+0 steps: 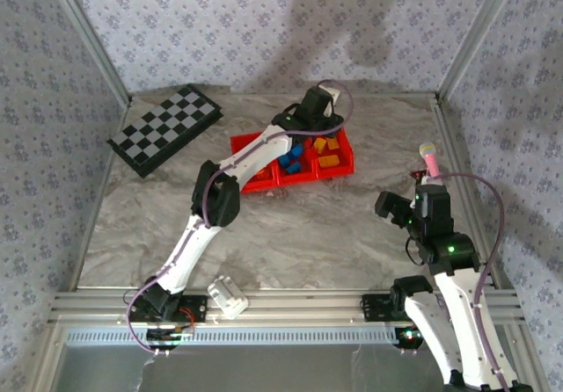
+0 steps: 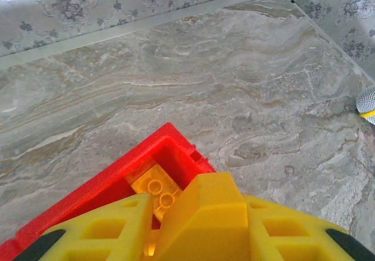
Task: Sort the legos into containers by color
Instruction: Place the lego in the container.
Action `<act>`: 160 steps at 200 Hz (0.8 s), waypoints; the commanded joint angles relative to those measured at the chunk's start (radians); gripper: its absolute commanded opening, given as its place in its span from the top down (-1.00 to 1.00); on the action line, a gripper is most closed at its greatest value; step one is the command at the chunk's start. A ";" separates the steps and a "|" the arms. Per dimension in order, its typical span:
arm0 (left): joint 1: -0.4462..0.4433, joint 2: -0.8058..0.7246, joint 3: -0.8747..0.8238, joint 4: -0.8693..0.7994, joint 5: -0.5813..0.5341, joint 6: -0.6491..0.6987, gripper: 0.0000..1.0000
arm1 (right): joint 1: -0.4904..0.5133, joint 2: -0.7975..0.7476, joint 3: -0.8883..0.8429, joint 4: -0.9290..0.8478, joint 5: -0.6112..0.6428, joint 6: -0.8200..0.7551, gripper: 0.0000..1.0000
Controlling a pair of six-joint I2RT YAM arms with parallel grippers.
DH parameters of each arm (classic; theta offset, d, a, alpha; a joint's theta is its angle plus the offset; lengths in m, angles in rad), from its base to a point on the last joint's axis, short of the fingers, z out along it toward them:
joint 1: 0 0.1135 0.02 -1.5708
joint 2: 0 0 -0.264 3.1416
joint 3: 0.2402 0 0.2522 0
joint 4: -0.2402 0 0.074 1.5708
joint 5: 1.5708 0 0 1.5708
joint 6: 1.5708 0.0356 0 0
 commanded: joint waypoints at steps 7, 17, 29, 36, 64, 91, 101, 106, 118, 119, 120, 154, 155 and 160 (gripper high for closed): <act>0.018 0.085 0.165 -0.119 0.047 -0.041 0.47 | -0.010 -0.011 0.000 -0.022 0.015 -0.018 -0.99; 0.022 0.099 0.185 -0.130 0.040 -0.056 0.45 | -0.013 -0.012 0.000 -0.023 0.015 -0.019 -0.99; 0.031 0.105 0.184 -0.128 0.044 -0.079 0.40 | -0.014 -0.012 -0.002 -0.024 0.013 -0.020 -0.99; 0.035 0.107 0.181 -0.125 0.047 -0.093 0.36 | -0.015 -0.012 -0.002 -0.022 0.013 -0.021 -0.99; 0.043 0.112 0.181 -0.121 0.086 -0.119 0.14 | -0.018 -0.012 -0.005 -0.019 0.010 -0.020 -0.99; 0.042 0.107 0.181 -0.121 0.118 -0.121 -0.19 | -0.018 -0.012 -0.006 -0.018 0.009 -0.021 -0.99; 0.040 0.103 0.181 -0.121 0.128 -0.119 -0.30 | -0.018 -0.012 -0.008 -0.018 0.008 -0.021 -0.99; 0.039 0.100 0.182 -0.120 0.133 -0.117 -0.34 | -0.018 -0.011 -0.006 -0.018 0.007 -0.021 -0.99; 0.037 0.091 0.181 -0.121 0.145 -0.117 -0.42 | -0.018 -0.012 -0.006 -0.017 0.007 -0.021 -0.99; 0.037 0.091 0.181 -0.122 0.147 -0.118 -0.42 | -0.018 -0.012 -0.006 -0.017 0.007 -0.020 -0.99; 0.037 0.090 0.181 -0.121 0.149 -0.117 -0.43 | -0.018 -0.012 -0.007 -0.017 0.007 -0.020 -0.99; 0.036 0.032 0.174 -0.147 0.160 -0.099 -0.71 | -0.018 -0.012 -0.013 -0.012 0.004 -0.019 -0.99; 0.037 0.029 0.174 -0.148 0.160 -0.098 -0.76 | -0.018 -0.012 -0.013 -0.012 0.004 -0.019 -0.99; 0.037 0.011 0.162 -0.150 0.157 -0.090 -0.98 | -0.018 -0.012 -0.013 -0.011 0.003 -0.019 -0.99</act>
